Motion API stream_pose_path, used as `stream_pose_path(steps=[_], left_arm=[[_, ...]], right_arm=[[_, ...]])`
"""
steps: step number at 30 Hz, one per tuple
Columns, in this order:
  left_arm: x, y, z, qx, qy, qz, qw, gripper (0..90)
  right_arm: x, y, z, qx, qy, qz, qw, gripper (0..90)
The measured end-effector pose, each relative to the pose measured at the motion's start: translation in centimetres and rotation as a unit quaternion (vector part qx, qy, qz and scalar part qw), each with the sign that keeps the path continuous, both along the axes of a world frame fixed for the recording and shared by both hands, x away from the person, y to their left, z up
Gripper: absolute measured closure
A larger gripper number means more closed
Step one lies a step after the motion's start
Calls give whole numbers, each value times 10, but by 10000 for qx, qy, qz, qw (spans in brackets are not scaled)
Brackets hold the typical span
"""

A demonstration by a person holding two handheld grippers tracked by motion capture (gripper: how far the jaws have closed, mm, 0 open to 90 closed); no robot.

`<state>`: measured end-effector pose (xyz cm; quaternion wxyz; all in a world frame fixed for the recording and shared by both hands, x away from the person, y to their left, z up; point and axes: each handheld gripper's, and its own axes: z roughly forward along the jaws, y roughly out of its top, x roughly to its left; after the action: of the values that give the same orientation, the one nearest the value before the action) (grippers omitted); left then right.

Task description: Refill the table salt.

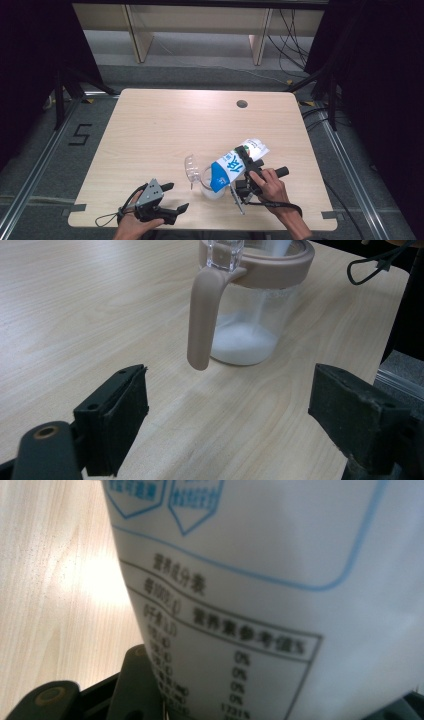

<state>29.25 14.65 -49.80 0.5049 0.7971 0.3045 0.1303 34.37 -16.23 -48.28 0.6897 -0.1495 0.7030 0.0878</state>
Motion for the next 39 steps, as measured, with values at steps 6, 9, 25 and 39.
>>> stream_pose_path(steps=[6, 9, 25, 39], left_arm=[[-1, -1, 0, -65, 68, 49, 9999, 152], [0, 0, 0, -29, 11, -1, 10000, 152], [0, 0, 0, -15, 5, -4, 10000, 152], [-1, -1, -1, -44, 60, 49, 10000, 152]], right_arm=[[0, 0, 1, -66, -17, 27, 10000, 556], [-1, 0, 5, -259, -121, 38, 9996, 558], [-2, -1, -2, 54, 118, -118, 9998, 570], [-1, 1, 4, -332, -161, 61, 9993, 581]])
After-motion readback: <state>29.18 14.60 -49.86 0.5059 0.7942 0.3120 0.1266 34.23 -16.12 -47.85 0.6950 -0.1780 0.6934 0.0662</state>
